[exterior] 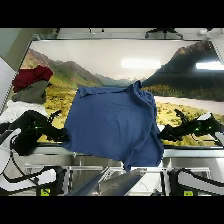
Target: Fold the shirts.
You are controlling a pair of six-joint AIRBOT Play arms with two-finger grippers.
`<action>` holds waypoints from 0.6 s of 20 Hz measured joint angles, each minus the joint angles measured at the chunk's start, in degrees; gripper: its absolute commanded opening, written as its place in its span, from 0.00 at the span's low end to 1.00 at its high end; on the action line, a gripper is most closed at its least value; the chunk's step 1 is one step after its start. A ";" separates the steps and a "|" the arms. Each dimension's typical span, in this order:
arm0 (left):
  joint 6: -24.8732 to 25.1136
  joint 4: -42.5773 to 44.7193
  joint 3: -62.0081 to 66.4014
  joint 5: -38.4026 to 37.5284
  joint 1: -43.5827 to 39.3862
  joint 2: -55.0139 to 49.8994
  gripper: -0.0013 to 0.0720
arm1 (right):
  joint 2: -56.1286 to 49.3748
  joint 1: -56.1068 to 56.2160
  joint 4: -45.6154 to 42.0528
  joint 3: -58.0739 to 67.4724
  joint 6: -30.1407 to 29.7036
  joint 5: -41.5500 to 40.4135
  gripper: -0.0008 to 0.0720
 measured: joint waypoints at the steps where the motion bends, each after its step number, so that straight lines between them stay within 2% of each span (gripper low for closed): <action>1: -0.13 -0.02 0.39 0.11 -0.02 -0.02 0.03 | -0.24 0.17 -0.07 -0.07 0.33 0.22 0.43; 2: -0.13 -0.24 0.94 0.07 -0.02 -0.07 0.03 | -0.42 0.37 -0.09 -0.11 0.33 0.42 0.29; 4: -0.13 -0.59 2.19 -0.70 -0.02 -0.04 0.03 | -0.72 0.68 0.92 -0.24 -0.83 0.46 0.29; 5: -0.13 -0.98 2.80 -0.90 0.07 -0.04 0.03 | -0.79 0.83 2.05 -0.24 -1.70 0.46 0.35; 6: -0.13 -1.18 3.34 -1.09 0.15 -0.04 0.03 | -0.83 0.83 3.17 -0.20 -2.47 0.66 0.49; 9: -0.13 -2.25 4.28 -0.07 0.33 -0.02 0.03 | -0.44 -0.48 4.76 -0.02 -3.34 1.57 0.52; 11: -0.09 -2.82 4.55 0.44 0.33 -0.02 0.03 | 0.59 -1.88 5.55 -0.37 -3.34 2.56 0.71; 12: 0.07 -2.84 4.61 0.66 0.33 -0.02 0.03 | 1.09 -2.32 5.35 -0.90 -3.23 2.73 0.71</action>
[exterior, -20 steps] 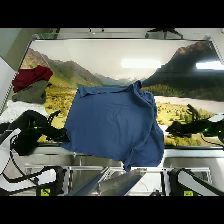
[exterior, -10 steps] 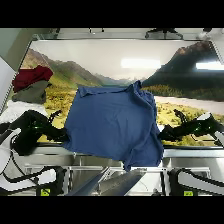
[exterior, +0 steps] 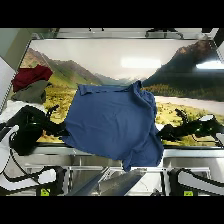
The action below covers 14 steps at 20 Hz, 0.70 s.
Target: Fold the shirts.
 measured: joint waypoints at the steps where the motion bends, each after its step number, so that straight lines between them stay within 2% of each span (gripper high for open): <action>1: 0.00 -0.13 0.07 0.07 0.00 0.00 0.03 | 0.39 -0.35 -0.92 -0.66 0.94 0.09 0.71; 5: 0.52 -0.42 0.17 0.17 0.00 0.00 0.03 | 1.16 -0.83 -4.85 -2.40 5.53 1.01 0.69; 6: 0.66 -0.44 0.20 0.15 0.02 0.00 0.03 | 1.22 -0.52 -5.25 -2.86 5.92 0.98 0.61; 9: 0.85 -0.87 0.20 -0.04 0.02 0.00 0.03 | 1.22 1.99 -6.49 -4.20 6.16 0.11 0.16; 10: 0.85 -1.22 0.20 -0.04 0.02 0.00 0.03 | 1.20 2.99 -6.21 -4.33 5.77 -0.52 0.06; 14: 1.09 -3.82 0.83 1.22 0.02 0.11 0.03 | 1.90 5.68 -1.86 -2.12 3.96 1.18 0.04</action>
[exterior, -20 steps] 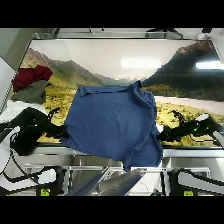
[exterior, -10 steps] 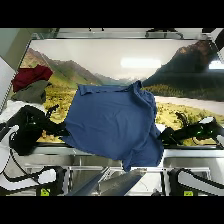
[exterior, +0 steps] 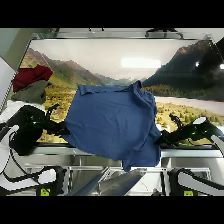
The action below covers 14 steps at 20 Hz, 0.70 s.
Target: Fold the shirts.
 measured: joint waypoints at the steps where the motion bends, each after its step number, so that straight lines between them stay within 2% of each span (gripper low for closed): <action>1: 0.11 -1.16 0.74 0.94 0.00 0.35 0.03 | 0.87 0.26 1.18 1.60 -0.22 1.16 0.04; 4: 1.11 -7.80 5.33 4.98 0.00 3.91 0.03 | 6.10 -0.02 6.32 9.94 -0.63 5.84 0.04; 7: 2.93 -19.82 14.32 8.24 -0.02 11.17 0.03 | 14.32 -2.73 14.45 24.96 -0.85 9.57 0.04; 11: 3.41 -32.68 34.95 8.44 0.31 22.97 0.03 | 23.85 -8.76 21.62 50.31 -0.81 10.97 0.04; 14: 2.51 -35.08 51.12 5.55 3.87 29.88 0.03 | 27.82 -12.22 21.97 66.84 -0.57 9.49 0.04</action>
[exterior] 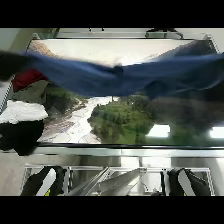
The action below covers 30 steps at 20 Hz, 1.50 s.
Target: Fold the shirts.
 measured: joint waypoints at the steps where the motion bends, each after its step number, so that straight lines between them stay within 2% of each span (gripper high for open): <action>1: -0.22 0.42 4.42 -0.83 2.34 1.81 0.03 | 0.74 -0.59 -1.36 4.20 0.13 -1.16 0.04; 4: -1.22 1.70 9.51 -1.29 9.31 4.63 0.03 | 1.27 -1.57 -7.85 11.91 2.27 -5.16 0.04; 7: -1.73 0.98 4.59 -0.20 10.95 3.30 0.03 | -1.81 -0.85 -10.16 11.52 3.50 -5.79 0.04; 11: -0.33 2.36 -6.49 -0.04 2.64 -4.11 0.03 | -8.63 5.33 -11.39 1.01 1.70 -6.95 0.04; 16: 2.47 11.47 -12.94 -9.03 -10.99 -21.16 0.03 | -20.61 11.17 -15.56 -14.16 -1.60 -14.45 0.04; 19: 2.60 15.65 -9.29 -12.46 -15.23 -35.19 0.03 | -30.34 12.48 -16.22 -17.99 -3.21 -20.13 0.04; 24: -0.48 18.10 3.23 -14.64 -17.25 -55.63 0.03 | -45.05 12.87 -15.02 -18.05 -4.63 -31.54 0.04; 30: -5.90 22.51 14.75 -12.02 -18.25 -66.12 0.03 | -55.30 10.84 -14.64 -7.56 -5.92 -34.42 0.04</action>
